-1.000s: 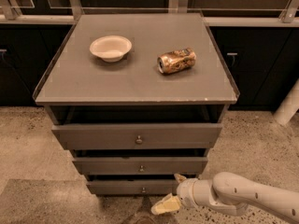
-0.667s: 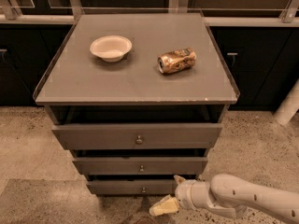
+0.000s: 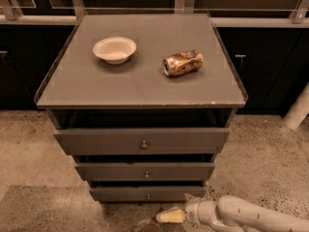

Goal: Open bottom drawer

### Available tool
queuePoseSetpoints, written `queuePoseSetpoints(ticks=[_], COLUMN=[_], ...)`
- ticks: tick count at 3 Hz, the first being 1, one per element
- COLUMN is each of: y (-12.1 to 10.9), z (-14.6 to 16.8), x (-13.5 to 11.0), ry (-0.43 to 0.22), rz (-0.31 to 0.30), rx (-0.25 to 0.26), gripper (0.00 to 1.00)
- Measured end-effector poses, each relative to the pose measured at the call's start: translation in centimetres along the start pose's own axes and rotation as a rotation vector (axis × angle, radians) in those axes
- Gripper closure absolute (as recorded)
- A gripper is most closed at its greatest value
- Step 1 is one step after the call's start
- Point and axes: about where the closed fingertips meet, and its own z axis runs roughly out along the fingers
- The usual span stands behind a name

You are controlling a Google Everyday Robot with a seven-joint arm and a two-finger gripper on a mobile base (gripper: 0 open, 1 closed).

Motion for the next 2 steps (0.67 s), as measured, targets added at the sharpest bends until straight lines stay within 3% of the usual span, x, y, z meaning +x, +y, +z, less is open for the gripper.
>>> queuePoseSetpoints(ticks=[1,2], y=[-3.0,-3.9], z=[3.6,4.9], x=[3.7,4.7], ry=[-0.006,-0.016], rz=[0.121,0.157], rx=[-0.041,-0.051], gripper=[0.0,0.0])
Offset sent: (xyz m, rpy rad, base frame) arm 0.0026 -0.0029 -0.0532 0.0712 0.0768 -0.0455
